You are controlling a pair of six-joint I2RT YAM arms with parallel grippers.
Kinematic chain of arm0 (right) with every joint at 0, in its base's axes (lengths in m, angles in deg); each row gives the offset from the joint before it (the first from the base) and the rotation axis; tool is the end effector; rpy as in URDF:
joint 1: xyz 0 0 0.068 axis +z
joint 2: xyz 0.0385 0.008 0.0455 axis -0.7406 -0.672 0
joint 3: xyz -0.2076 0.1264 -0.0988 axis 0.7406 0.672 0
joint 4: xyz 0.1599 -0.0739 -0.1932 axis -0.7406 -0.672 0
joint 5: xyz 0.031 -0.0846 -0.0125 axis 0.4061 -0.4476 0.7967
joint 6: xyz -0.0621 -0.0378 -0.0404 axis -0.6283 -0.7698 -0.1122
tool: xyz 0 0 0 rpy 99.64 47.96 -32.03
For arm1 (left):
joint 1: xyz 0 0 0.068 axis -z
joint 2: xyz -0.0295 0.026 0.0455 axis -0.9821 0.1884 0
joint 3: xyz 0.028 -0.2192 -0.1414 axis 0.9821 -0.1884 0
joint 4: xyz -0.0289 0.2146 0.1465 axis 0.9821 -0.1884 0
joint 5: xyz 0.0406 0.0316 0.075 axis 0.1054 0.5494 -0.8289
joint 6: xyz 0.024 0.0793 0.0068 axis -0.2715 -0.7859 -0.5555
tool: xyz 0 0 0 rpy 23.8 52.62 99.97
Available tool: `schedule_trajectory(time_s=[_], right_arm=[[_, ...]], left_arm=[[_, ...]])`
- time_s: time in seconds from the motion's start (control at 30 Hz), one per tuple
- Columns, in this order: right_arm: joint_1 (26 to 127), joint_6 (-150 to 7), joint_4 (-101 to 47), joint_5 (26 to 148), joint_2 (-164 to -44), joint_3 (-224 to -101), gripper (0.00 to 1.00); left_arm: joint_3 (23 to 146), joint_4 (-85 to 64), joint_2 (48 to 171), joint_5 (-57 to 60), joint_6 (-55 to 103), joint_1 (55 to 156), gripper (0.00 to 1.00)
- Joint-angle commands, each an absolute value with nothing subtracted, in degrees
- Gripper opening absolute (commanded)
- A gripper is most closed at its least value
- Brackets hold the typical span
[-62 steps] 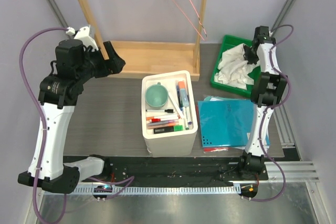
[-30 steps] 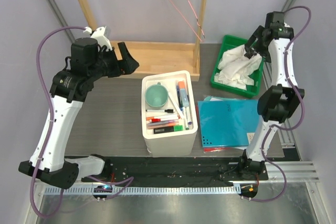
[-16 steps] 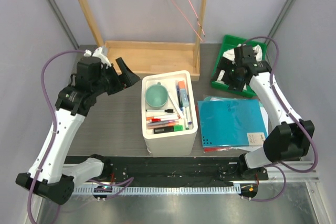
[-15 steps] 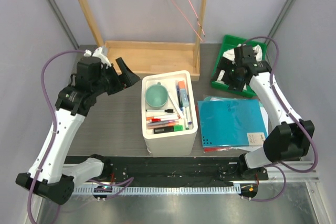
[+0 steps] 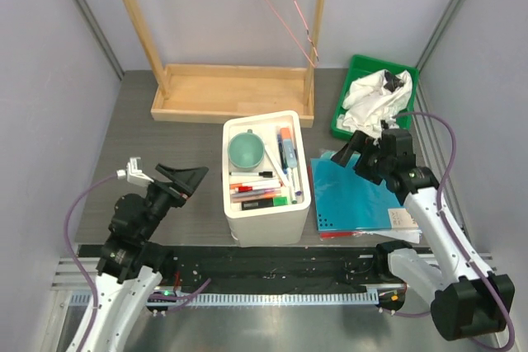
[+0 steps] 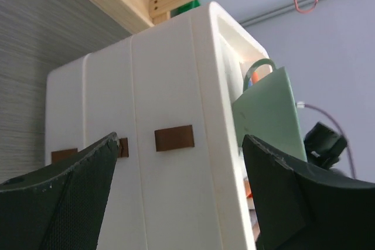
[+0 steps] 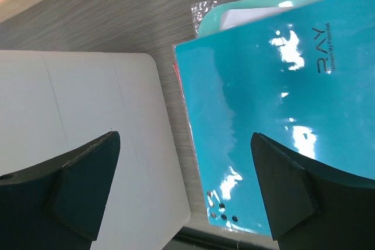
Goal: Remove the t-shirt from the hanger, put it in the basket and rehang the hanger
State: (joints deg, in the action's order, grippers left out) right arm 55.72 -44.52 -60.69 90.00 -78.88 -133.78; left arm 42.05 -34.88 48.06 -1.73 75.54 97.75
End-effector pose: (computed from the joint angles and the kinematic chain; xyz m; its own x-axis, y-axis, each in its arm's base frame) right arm 0.2317 0.0459 0.2456 -0.7113 0.4530 -0.5375 0.1512 0.8453 0.5124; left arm 0.1299 -0.0506 0.2819 -0.4089 -0.7986 -0.4415 0.0813 0.4500 -0.8893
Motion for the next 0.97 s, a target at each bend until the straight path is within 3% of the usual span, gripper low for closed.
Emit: schedule_trajectory(time_s=[0.0,0.13,0.3,0.53,0.93], right_arm=[[56.04,-41.43,-41.99,92.4,-71.84,-123.21,0.99],[55.95,-38.36,-34.84,91.96,-64.11,-110.84,0.99],[56.04,-32.55,-20.87,91.79,-52.43,-96.4,0.99],[56.04,-30.28,-16.55,89.42,-41.8,-82.43,0.99],[56.04,-24.47,-25.86,85.54,-26.22,-80.29,0.99]], left_arm=[[30.33,-17.02,40.29,-1.8,86.82,97.42,0.86],[26.18,-18.06,32.3,-3.81,87.09,97.42,0.86],[19.96,-12.91,33.77,-4.79,86.3,97.42,0.88],[8.78,-9.89,32.1,-4.97,90.25,97.33,0.89],[9.04,-15.96,31.4,-4.18,87.26,97.42,0.9]])
